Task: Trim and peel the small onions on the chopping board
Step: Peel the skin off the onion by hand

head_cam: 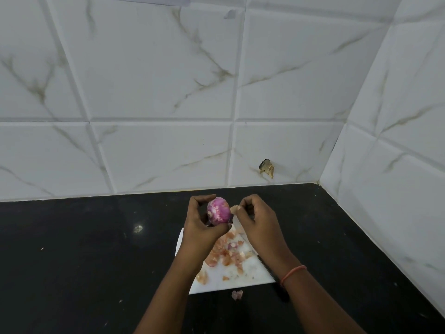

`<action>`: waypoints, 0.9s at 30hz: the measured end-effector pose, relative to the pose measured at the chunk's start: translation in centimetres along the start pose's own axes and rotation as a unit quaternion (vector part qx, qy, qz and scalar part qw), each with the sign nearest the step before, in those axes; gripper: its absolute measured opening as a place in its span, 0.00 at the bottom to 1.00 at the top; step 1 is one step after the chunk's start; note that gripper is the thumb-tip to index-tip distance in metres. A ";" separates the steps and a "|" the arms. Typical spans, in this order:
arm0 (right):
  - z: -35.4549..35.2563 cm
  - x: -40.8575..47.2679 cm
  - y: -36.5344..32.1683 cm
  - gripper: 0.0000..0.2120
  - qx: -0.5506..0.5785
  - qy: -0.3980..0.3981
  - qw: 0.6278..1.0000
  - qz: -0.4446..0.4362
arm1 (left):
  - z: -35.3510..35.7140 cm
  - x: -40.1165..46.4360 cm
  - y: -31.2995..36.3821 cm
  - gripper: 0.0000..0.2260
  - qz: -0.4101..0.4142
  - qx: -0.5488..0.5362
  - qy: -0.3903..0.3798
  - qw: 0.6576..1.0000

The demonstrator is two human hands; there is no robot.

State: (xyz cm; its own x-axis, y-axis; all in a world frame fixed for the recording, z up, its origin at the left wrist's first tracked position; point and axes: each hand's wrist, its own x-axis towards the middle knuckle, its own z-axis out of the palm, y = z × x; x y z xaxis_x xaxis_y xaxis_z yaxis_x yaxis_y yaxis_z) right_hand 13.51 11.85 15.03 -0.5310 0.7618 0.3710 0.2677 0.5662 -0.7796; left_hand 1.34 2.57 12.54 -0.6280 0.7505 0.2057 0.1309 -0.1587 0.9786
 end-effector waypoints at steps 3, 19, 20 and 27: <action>0.1 0.1 0.1 0.02 0.017 0.016 0.999 0.028 | -0.1 -0.1 0.4 0.33 -0.024 -0.034 -0.007 0.999; 0.3 -0.3 -0.8 0.03 0.084 -0.003 0.996 0.008 | -0.1 -0.4 0.3 0.28 -0.087 -0.109 -0.042 0.989; 0.3 -0.3 -0.8 0.03 0.076 0.000 0.997 0.007 | -0.1 -0.5 0.3 0.28 -0.093 -0.118 -0.044 0.988; 0.8 -0.5 0.0 0.02 0.069 0.052 0.996 0.033 | 0.5 -0.4 0.1 0.29 -0.117 -0.160 -0.063 0.978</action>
State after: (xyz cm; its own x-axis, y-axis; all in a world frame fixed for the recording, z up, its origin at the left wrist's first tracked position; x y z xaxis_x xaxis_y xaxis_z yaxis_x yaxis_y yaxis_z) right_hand 13.15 11.20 14.41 -0.4286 0.8283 0.3608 0.1824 0.4704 -0.8634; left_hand 1.97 2.61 12.53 -0.5100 0.8602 -0.0046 -0.2637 -0.1512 0.9527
